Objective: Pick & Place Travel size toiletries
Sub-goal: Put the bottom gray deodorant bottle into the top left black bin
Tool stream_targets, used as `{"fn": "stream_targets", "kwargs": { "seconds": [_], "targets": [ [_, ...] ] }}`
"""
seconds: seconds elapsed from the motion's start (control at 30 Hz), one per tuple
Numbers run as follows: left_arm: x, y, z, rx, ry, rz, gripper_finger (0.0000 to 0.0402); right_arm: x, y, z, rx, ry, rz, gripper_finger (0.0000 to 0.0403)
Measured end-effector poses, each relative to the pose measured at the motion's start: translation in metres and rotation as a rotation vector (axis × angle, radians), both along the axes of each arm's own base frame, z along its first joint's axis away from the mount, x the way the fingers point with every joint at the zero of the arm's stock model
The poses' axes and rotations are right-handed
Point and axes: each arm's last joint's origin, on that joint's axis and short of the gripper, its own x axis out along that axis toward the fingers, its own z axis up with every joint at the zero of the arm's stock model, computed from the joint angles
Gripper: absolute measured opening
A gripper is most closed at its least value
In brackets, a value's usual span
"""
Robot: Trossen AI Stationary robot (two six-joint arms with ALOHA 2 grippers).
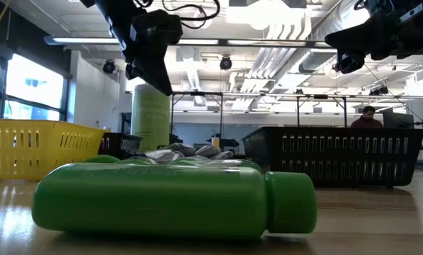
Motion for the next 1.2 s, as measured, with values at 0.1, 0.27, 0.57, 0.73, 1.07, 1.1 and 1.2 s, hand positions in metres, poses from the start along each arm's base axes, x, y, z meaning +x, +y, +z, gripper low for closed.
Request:
{"fn": "stream_targets", "kwargs": {
  "seconds": [0.1, 0.27, 0.57, 0.73, 1.07, 1.1, 1.2],
  "targets": [
    [0.0022, 0.0000, -0.0010, 0.000, -0.008, -0.001, 0.0001, 0.0000, 0.0000, 0.0000, 0.000, 0.000, 0.000, 0.0002],
    [0.0020, 0.0002, -0.0012, 0.004, -0.005, 0.000, 0.0011, 0.0000, 0.0000, 0.0000, 0.000, 0.000, 0.000, 0.0002],
    [0.0019, 0.0010, -0.0012, 0.017, -0.006, 0.023, 0.0152, 0.0000, 0.0000, 0.0000, 0.000, 0.000, 0.000, 0.0002],
    [0.0016, 0.0013, -0.0013, 0.007, -0.008, 0.046, 0.0249, 0.0000, 0.0000, 0.0000, 0.000, 0.000, 0.000, 0.0002],
    [0.0006, 0.0003, -0.0026, -0.010, 0.008, 0.023, 0.0372, 0.0000, 0.0000, 0.0000, 0.000, 0.000, 0.000, 0.0002],
    [0.0005, 0.0003, -0.0025, -0.010, 0.007, 0.022, 0.0375, 0.0000, 0.0000, 0.0000, 0.000, 0.000, 0.000, 0.0002],
    [0.0011, 0.0003, -0.0020, -0.010, 0.000, 0.022, 0.0376, 0.0000, 0.0000, 0.0000, 0.000, 0.000, 0.000, 0.0002]
  ]
}}
